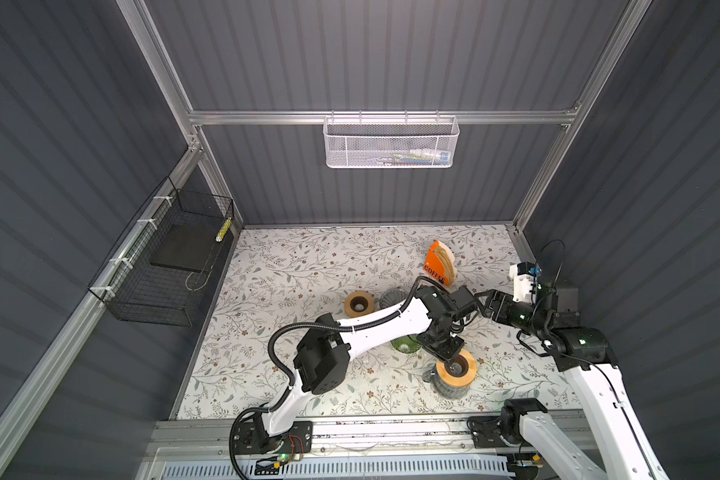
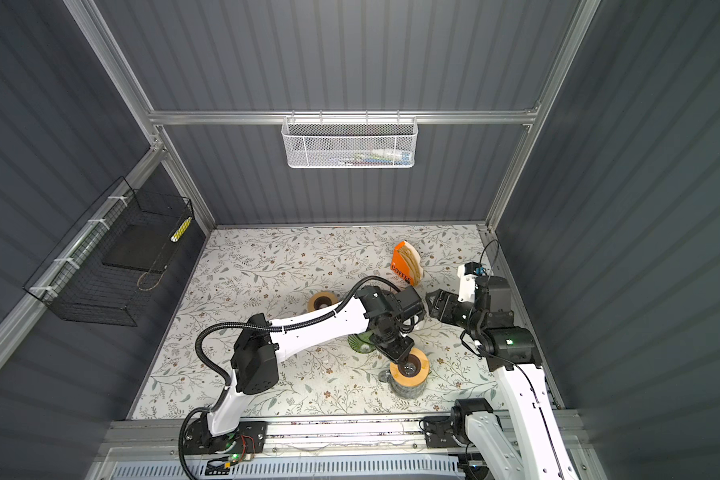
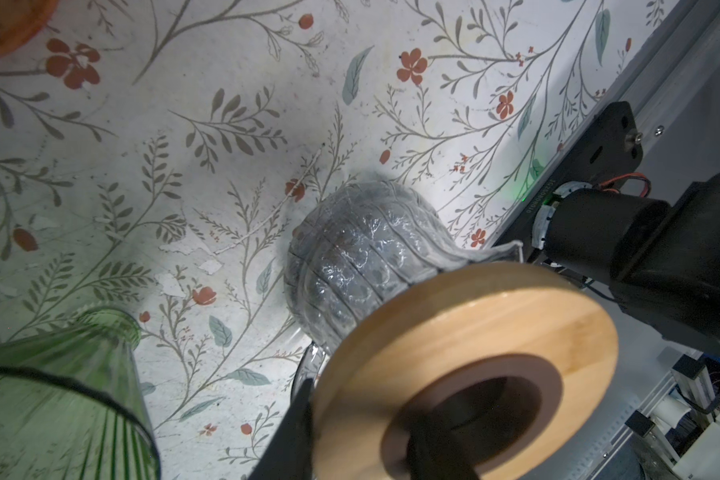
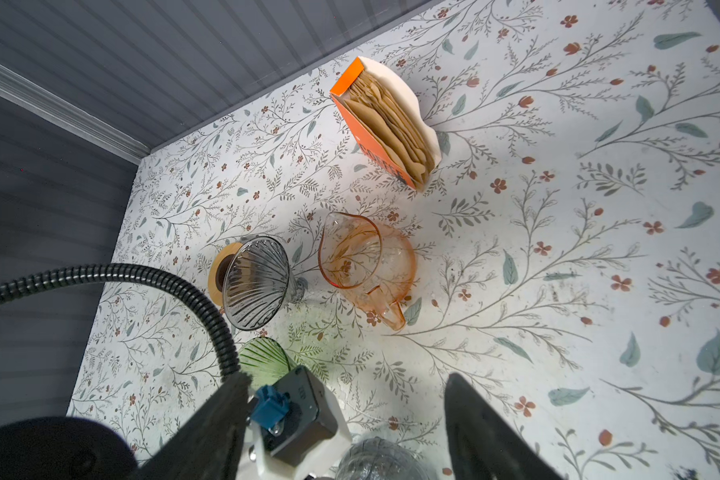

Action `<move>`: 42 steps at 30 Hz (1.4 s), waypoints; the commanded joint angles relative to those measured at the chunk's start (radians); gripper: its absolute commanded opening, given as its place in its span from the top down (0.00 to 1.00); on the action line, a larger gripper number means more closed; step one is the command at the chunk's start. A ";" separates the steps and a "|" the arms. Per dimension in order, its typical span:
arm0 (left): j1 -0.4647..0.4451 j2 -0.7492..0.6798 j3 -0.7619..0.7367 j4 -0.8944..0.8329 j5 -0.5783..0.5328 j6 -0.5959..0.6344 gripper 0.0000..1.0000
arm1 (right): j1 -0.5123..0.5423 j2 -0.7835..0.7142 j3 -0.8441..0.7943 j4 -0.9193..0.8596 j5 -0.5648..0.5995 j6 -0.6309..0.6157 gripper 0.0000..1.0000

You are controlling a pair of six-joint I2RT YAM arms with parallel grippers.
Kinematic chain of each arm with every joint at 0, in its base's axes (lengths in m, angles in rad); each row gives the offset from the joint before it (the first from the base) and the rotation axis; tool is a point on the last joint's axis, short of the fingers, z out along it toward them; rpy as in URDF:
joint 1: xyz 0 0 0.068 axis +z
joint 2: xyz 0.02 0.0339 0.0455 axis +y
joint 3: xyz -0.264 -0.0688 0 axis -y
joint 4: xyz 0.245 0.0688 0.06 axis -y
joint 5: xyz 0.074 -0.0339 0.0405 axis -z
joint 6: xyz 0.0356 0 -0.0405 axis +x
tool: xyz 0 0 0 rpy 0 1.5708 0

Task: Place the coffee filter in the dripper
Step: 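Lower the bamboo stand onto the clear pitcher's mouth with the left gripper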

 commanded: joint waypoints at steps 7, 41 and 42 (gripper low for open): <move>-0.010 0.037 0.075 -0.053 -0.011 0.029 0.78 | -0.013 -0.010 -0.010 0.013 -0.025 0.001 0.25; -0.013 0.076 0.091 -0.063 -0.074 0.021 0.60 | -0.038 -0.015 -0.015 0.025 -0.071 0.000 0.25; -0.013 0.077 0.091 -0.065 -0.083 0.018 0.61 | -0.038 -0.016 -0.015 0.024 -0.072 0.001 0.25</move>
